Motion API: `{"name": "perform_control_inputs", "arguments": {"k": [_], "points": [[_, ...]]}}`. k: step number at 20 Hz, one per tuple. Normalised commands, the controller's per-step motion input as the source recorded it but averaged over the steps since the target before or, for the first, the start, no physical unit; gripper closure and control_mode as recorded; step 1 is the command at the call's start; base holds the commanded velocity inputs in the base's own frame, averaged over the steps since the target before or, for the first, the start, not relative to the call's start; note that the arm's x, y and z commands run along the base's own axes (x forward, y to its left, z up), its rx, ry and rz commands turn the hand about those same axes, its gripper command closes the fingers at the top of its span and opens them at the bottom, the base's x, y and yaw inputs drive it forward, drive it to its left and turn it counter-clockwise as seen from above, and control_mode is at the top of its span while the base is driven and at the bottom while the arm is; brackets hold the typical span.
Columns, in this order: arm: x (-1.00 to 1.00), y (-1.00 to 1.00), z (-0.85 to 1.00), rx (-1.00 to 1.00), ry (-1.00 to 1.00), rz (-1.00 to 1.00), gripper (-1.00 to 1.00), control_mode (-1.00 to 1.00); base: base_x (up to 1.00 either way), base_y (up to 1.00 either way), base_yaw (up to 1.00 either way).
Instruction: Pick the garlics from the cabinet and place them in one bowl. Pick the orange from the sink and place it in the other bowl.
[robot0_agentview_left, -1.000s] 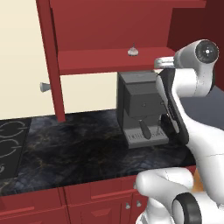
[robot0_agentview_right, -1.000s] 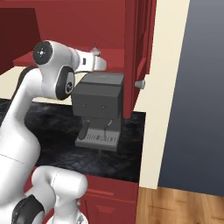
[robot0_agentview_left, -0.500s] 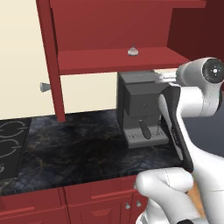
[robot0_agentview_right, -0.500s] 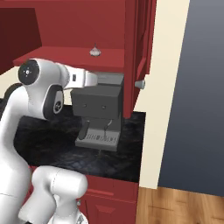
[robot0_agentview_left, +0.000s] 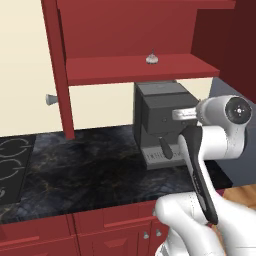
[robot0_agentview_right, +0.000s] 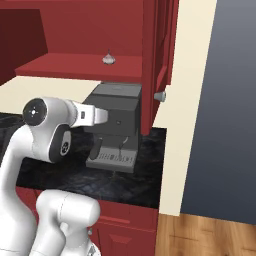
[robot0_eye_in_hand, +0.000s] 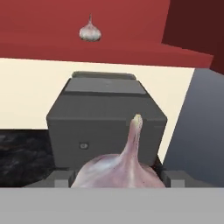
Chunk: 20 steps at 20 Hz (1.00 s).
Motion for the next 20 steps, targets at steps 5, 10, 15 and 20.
{"name": "perform_control_inputs", "arguments": {"k": [5,10,15,20], "points": [[0.00,0.08,-0.68,0.00,0.05,0.00,1.00,-1.00,0.00,0.00,0.00],[-0.21,0.08,-0.51,0.00,0.01,0.00,1.00,-1.00,0.00,0.00,0.00],[-0.45,0.08,-0.45,0.02,0.00,0.00,1.00,-1.00,0.00,0.00,0.00],[-0.14,0.11,-0.80,0.00,0.01,0.01,1.00,-1.00,0.00,0.00,0.00]]}}
